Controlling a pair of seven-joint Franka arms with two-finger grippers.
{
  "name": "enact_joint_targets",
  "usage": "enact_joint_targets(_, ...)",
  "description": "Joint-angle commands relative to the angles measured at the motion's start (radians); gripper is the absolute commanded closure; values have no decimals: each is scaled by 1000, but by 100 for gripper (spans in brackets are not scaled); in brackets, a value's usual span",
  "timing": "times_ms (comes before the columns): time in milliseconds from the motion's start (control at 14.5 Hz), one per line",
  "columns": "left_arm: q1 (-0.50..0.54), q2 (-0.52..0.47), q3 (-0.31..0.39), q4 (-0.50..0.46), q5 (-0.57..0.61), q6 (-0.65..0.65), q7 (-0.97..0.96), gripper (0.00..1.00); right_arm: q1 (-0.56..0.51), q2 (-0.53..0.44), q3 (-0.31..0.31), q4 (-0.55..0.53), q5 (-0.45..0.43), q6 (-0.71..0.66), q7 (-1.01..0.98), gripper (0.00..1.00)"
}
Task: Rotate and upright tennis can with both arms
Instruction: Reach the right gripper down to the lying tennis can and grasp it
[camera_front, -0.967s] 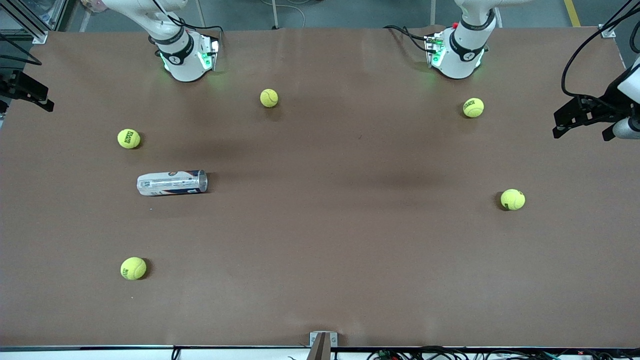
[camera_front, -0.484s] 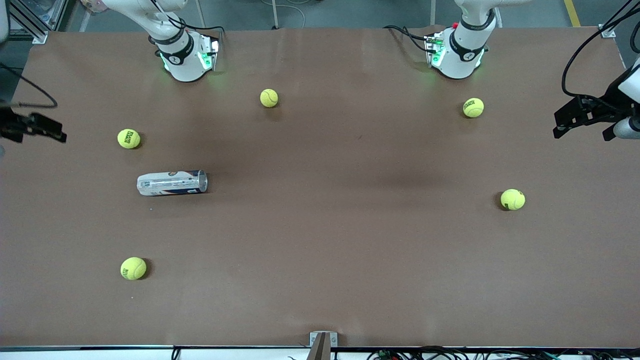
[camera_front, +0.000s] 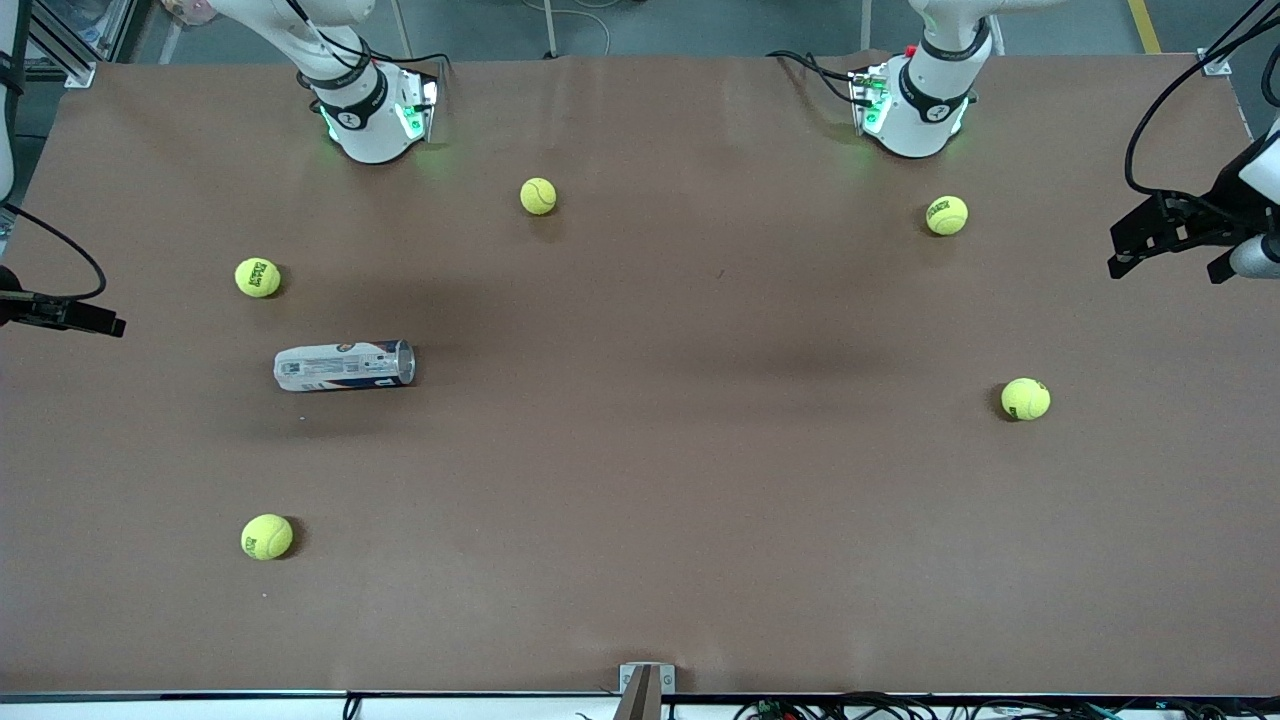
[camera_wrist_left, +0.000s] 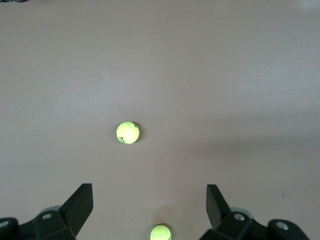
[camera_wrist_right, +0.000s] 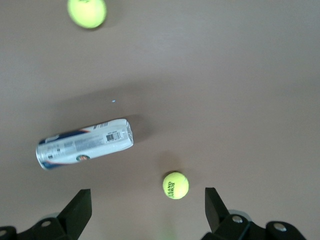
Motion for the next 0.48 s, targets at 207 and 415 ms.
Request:
enact_joint_targets(207, 2, 12, -1, 24, 25, 3, -14, 0, -11, -9, 15, -22, 17, -44, 559, 0)
enact_joint_targets(415, 0, 14, -1, 24, 25, 6, -14, 0, 44, -1, 20, -70, 16, -14, 955, 0)
